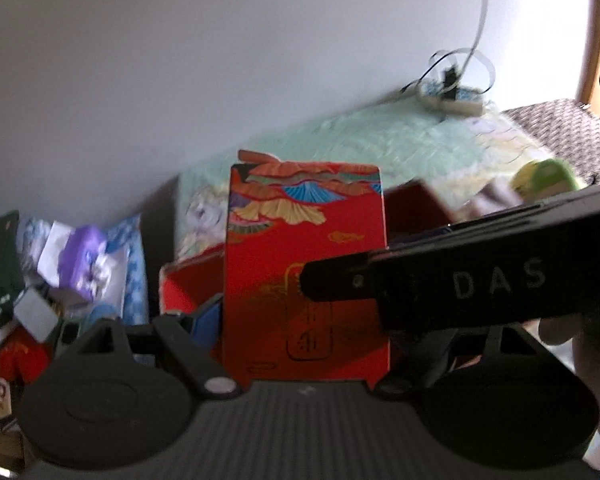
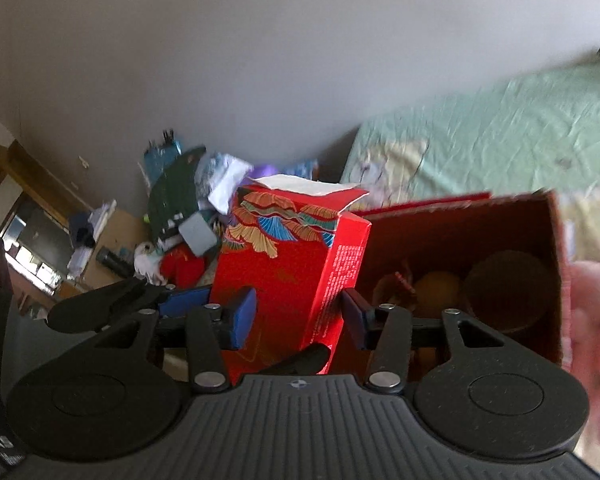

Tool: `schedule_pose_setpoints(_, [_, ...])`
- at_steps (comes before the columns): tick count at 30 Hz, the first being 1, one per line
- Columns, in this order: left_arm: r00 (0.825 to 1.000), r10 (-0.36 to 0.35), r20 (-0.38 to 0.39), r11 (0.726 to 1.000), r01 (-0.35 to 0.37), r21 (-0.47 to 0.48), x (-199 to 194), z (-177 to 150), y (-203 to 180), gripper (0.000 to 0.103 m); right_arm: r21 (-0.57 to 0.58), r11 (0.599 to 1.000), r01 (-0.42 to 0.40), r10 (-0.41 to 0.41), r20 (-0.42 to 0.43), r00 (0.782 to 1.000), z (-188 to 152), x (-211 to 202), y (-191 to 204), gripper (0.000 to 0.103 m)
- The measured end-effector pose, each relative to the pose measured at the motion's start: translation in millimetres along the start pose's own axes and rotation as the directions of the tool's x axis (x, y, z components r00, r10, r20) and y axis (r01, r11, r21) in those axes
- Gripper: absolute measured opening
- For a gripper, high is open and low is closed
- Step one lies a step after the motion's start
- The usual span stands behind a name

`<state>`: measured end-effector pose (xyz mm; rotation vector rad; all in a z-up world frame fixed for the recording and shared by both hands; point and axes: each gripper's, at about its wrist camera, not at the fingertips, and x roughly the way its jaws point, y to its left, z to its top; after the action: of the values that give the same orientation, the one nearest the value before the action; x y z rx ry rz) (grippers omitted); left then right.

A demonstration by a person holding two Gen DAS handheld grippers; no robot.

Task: Organize objects
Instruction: 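Lift the red gift box and carry it over the red box, then lower the red gift box into the red box and release it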

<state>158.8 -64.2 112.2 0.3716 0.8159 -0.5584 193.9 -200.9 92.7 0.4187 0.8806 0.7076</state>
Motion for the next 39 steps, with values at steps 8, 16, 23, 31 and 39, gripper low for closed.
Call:
schedule_pose_setpoints(8, [0.989, 0.016, -0.146, 0.999, -0.022, -0.035, 60.7, -20.4, 20.0, 0.083, -0.008, 1.000, 0.000, -0.001, -0.197, 0.980, 5.1, 60.5, -11.8, 0.050])
schedule_pose_setpoints(16, [0.968, -0.019, -0.250, 0.997, -0.001, -0.078, 92.1, -32.4, 27.9, 0.083, -0.058, 0.998, -0.031, 0.008, -0.366, 0.930, 7.4, 94.5, -25.7, 0.050])
schedule_pose_setpoints(23, [0.955, -0.011, -0.296, 0.997, -0.012, -0.079, 105.0, -41.5, 27.8, 0.084, -0.059, 0.997, -0.058, 0.030, -0.389, 0.921, 6.3, 107.5, -28.6, 0.054])
schedule_pose_setpoints(31, [0.951, 0.006, -0.309, 0.995, -0.037, -0.095, 103.8, -42.2, 26.4, 0.087, -0.010, 0.999, -0.037, 0.031, -0.354, 0.935, 9.9, 111.8, -39.1, 0.054])
schedule_pose_setpoints(39, [0.954, 0.039, -0.297, 0.994, -0.067, -0.083, 101.2, -43.5, 29.4, 0.088, 0.065, 0.997, -0.028, 0.048, -0.333, 0.942, 10.0, 110.1, -49.9, 0.041])
